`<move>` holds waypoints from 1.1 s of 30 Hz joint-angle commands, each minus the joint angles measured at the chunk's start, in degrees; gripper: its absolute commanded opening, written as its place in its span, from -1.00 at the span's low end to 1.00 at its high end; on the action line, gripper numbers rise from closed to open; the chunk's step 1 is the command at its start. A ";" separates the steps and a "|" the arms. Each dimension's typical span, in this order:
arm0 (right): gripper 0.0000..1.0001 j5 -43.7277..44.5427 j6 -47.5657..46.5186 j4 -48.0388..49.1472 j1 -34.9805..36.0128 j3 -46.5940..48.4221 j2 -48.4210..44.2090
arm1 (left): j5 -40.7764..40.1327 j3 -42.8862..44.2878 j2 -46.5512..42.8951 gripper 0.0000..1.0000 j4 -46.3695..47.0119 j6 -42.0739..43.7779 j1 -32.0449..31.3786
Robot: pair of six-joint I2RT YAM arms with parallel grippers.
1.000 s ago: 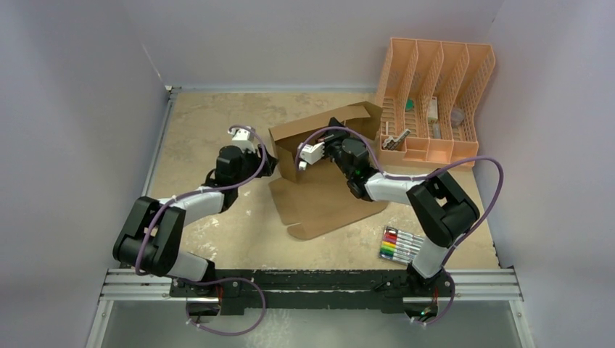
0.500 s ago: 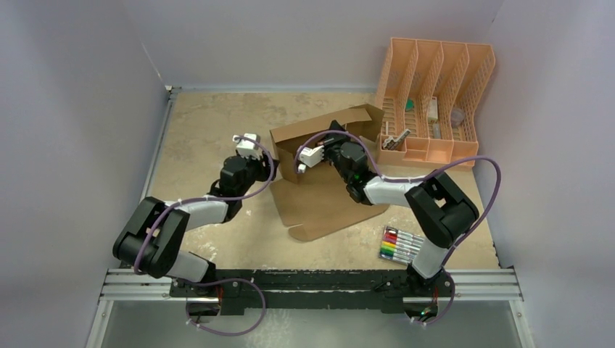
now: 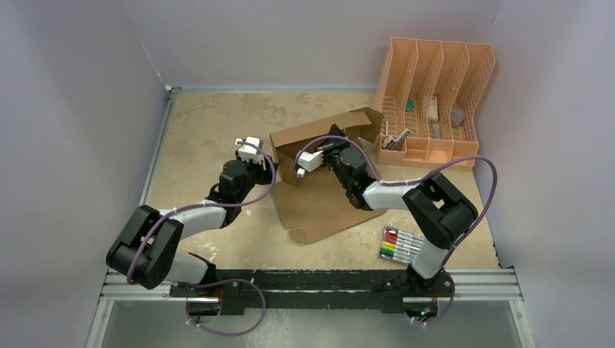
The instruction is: Fold the paper box
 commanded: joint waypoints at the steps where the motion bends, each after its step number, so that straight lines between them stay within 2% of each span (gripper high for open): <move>1: -1.00 -2.52 0.15 1.78 2.52 -1.78 1.21 | 2.01 -0.78 -3.93 0.22 3.73 -1.44 -0.98; 8: -1.00 -2.57 0.79 1.68 2.79 -1.27 1.74 | 3.34 -1.32 -6.31 0.25 4.19 -3.18 -0.98; 14: -1.00 -2.13 0.90 2.60 2.97 -0.91 3.18 | 7.41 -1.44 -9.19 0.31 -1.28 0.73 -0.98; 19: -1.00 -2.11 0.47 5.00 3.25 -0.94 4.79 | 1.71 -1.52 -6.56 0.33 0.05 2.71 -0.98; 26: -1.00 -2.86 1.10 3.09 3.43 0.29 4.17 | -4.01 -1.43 -4.49 0.29 1.47 7.21 -0.90; 33: -1.00 -4.08 2.43 0.23 3.51 0.91 3.09 | -10.86 -1.82 2.67 0.31 11.60 7.01 -0.90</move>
